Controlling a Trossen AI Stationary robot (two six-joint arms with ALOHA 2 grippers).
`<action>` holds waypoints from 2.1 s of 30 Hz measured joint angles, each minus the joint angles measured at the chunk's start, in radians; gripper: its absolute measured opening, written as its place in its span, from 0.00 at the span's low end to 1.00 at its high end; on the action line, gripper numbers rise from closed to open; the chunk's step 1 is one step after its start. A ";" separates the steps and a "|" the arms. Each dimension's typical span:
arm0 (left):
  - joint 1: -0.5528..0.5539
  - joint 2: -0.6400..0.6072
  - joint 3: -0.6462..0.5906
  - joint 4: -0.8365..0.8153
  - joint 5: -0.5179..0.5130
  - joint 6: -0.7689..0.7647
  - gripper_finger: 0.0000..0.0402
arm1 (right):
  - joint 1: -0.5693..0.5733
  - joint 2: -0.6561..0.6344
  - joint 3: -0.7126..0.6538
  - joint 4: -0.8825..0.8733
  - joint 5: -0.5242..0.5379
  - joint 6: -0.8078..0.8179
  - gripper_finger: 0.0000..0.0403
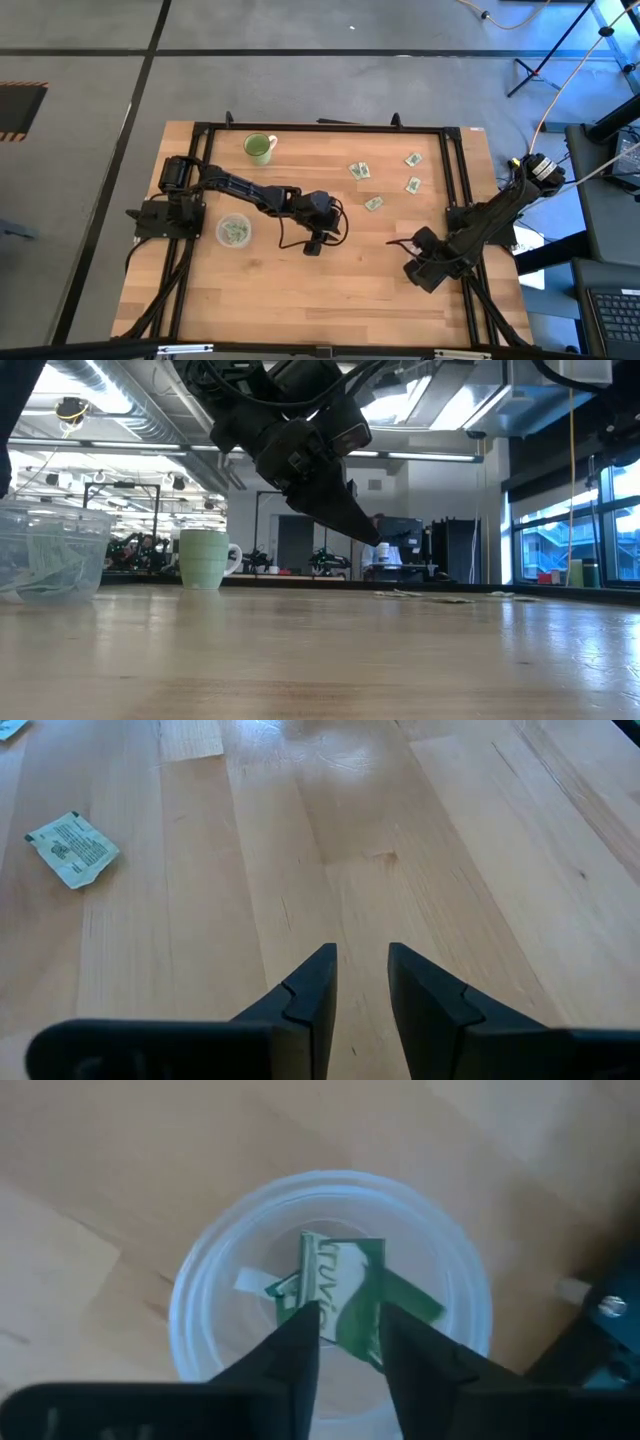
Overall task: Pick and place items into bin
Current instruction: Put the stevia packet into the left transparent bin
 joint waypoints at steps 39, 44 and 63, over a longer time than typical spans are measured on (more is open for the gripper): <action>0.267 -0.434 -0.137 -0.243 0.169 0.075 0.20 | -0.548 -0.003 0.209 0.054 0.294 -0.915 0.24; 0.272 -0.527 -0.237 -0.215 0.213 0.059 0.20 | -0.669 0.002 0.209 0.178 0.250 -1.088 0.24; 0.276 -1.042 -0.620 0.026 0.152 -0.029 0.20 | -0.921 0.115 0.082 0.360 0.026 -1.209 0.24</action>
